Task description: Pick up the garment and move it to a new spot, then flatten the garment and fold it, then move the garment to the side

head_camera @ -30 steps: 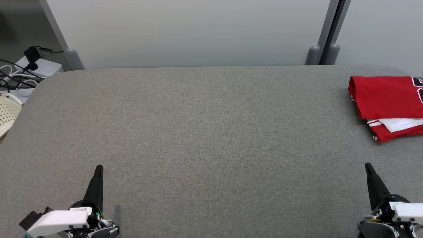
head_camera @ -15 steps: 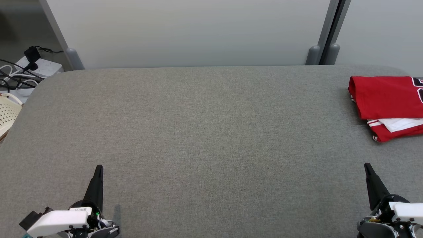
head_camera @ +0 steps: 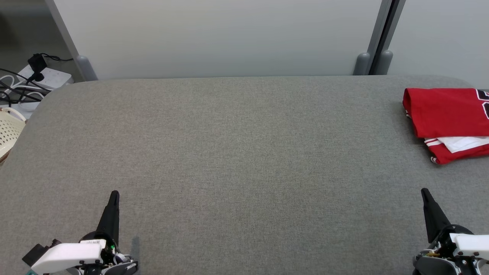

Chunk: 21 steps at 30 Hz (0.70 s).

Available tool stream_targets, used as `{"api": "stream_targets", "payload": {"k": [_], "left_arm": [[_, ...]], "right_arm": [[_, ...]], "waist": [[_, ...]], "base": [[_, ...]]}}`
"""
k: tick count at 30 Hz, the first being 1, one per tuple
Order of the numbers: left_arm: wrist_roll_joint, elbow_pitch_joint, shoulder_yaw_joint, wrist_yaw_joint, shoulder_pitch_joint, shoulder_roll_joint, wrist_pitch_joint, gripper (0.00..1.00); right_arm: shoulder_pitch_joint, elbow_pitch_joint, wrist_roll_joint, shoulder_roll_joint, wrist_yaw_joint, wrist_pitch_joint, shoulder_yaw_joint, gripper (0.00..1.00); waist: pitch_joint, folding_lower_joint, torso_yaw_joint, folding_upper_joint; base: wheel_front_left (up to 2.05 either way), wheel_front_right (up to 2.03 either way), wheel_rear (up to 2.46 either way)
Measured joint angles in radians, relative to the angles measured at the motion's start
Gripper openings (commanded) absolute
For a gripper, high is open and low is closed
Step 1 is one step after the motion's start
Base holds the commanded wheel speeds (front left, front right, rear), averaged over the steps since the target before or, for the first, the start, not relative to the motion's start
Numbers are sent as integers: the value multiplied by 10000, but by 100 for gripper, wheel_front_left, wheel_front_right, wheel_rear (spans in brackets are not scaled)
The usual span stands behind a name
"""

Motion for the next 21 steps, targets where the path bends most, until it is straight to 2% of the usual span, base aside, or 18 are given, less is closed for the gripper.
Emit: {"api": "stream_targets", "payload": {"k": [21], "left_arm": [[61,0,33,0,0,-27,46,0]], "right_arm": [[-1,2,-15,10,0,27,-19,0]], "waist": [[0,0,0,0]], "base": [[0,0,0]]}}
